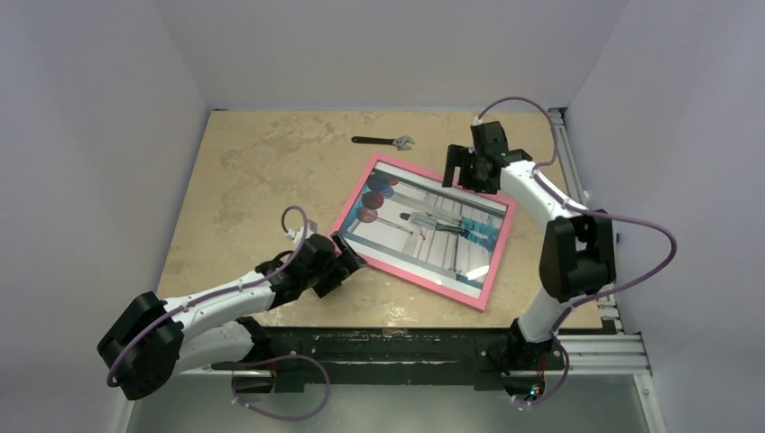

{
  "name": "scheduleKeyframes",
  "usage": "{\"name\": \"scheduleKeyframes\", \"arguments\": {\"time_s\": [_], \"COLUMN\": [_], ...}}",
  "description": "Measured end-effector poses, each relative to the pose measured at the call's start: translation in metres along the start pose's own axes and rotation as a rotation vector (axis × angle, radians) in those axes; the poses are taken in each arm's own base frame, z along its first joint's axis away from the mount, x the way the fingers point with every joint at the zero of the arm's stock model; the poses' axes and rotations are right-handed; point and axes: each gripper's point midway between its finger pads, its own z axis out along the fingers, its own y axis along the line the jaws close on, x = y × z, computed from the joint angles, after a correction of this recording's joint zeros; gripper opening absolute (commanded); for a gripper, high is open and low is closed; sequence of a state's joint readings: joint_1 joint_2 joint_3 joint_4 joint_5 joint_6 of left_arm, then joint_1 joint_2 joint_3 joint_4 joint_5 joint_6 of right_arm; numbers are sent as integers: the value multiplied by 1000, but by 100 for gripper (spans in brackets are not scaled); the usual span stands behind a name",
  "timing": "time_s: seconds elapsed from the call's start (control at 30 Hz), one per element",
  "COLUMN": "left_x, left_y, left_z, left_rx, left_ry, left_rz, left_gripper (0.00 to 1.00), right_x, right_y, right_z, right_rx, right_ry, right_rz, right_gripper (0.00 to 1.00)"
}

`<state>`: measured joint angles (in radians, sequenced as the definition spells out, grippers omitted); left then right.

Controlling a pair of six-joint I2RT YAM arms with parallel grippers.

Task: Put the photo into the frame
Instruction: Adjust the photo frame at the center of the board.

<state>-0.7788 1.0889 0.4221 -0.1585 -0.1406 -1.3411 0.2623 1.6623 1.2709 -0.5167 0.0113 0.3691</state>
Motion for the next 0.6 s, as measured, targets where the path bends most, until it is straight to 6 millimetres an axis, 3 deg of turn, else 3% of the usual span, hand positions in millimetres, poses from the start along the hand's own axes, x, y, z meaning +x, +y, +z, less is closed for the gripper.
{"name": "scheduleKeyframes", "arguments": {"time_s": [0.13,0.37,0.6], "left_x": [3,11,17], "left_y": [-2,-18,-31], "left_z": [2,12,21], "left_rx": [7,27,51], "left_ry": [17,70,110], "left_rz": [0,-1,-2], "left_gripper": [94,92,91], "right_x": [-25,-47,-52], "right_y": [-24,-58,-75], "right_z": [22,52,86], "right_rx": [48,77,79], "right_ry": [9,60,125], "right_rz": [60,161,210], "right_gripper": [87,88,88]}}
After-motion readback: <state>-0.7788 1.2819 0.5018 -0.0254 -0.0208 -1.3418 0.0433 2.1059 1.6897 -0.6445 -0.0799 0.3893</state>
